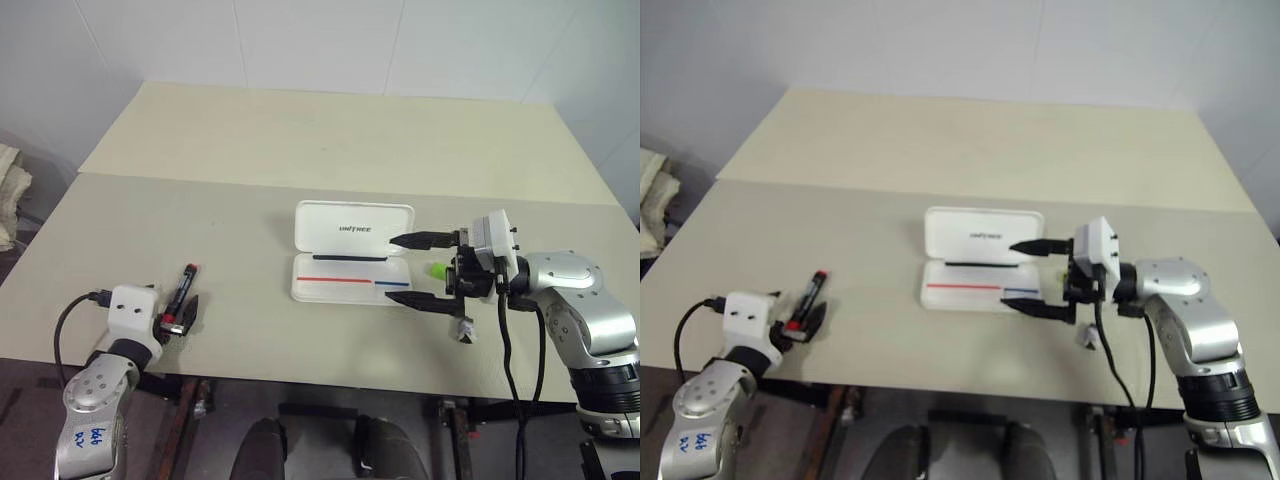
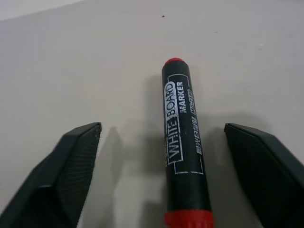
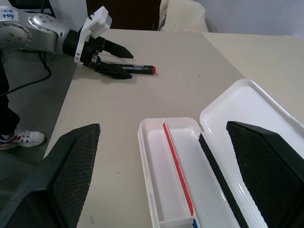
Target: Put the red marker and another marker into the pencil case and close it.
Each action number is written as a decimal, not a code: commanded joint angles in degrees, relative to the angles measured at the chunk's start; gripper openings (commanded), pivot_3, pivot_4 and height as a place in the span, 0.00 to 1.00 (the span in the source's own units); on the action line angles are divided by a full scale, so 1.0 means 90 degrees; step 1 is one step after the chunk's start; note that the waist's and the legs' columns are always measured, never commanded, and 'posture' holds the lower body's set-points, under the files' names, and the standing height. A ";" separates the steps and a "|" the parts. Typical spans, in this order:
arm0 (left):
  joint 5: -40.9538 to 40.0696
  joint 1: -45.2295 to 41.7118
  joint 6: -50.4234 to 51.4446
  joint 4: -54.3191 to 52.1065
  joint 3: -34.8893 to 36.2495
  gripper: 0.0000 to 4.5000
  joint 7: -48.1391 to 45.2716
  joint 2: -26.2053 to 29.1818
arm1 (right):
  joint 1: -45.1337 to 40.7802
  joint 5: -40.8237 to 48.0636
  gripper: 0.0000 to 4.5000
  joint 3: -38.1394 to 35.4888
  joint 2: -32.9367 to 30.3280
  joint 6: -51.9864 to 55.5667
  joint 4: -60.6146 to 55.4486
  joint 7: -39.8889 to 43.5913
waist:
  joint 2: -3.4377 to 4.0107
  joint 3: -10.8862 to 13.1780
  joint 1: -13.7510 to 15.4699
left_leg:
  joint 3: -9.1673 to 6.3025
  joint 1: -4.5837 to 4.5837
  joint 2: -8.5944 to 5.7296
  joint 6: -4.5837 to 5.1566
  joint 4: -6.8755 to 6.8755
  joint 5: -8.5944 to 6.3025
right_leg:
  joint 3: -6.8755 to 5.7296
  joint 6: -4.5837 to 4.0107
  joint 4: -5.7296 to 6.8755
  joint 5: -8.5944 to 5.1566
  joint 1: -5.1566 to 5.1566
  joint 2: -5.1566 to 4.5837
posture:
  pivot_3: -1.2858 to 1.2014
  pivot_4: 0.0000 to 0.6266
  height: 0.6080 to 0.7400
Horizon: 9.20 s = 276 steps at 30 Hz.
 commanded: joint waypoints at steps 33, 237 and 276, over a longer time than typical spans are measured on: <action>-0.0766 -0.2447 -0.2893 0.1270 -0.1712 0.14 -0.3437 0.1752 | 0.0578 -0.0159 1.00 -0.0663 -0.0023 -0.0442 -0.0342 -0.0681 | 0.0005 0.0004 -0.0001 | 0.0062 -0.0003 0.0014 0.0001 0.0002 -0.0029 | 0.0061 -0.0009 -0.0033 0.0025 -0.0023 0.0024 | 0.52 0.24 1.00; -0.1754 -0.3409 -0.2710 0.2430 -0.2693 1.00 -0.5992 0.1528 | 0.3303 -0.1320 0.99 -0.1888 0.1432 0.2559 -0.3530 -0.4638 | 0.0011 0.0017 -0.0032 | 0.0135 -0.0002 0.0027 0.0017 0.0010 -0.0031 | 0.0096 0.0080 -0.0023 0.0100 -0.0064 0.0030 | 0.52 0.24 1.00; -0.1740 -0.3721 -0.2727 0.2526 -0.2538 1.00 -0.5999 0.1640 | 0.3777 -0.1954 0.09 -0.1143 0.2487 0.2478 -0.2741 -0.6226 | -0.0002 0.0008 -0.0025 | 0.0130 0.0006 0.0026 0.0031 0.0002 -0.0025 | 0.0095 -0.0024 -0.0060 0.0045 -0.0036 0.0028 | 0.52 0.24 1.00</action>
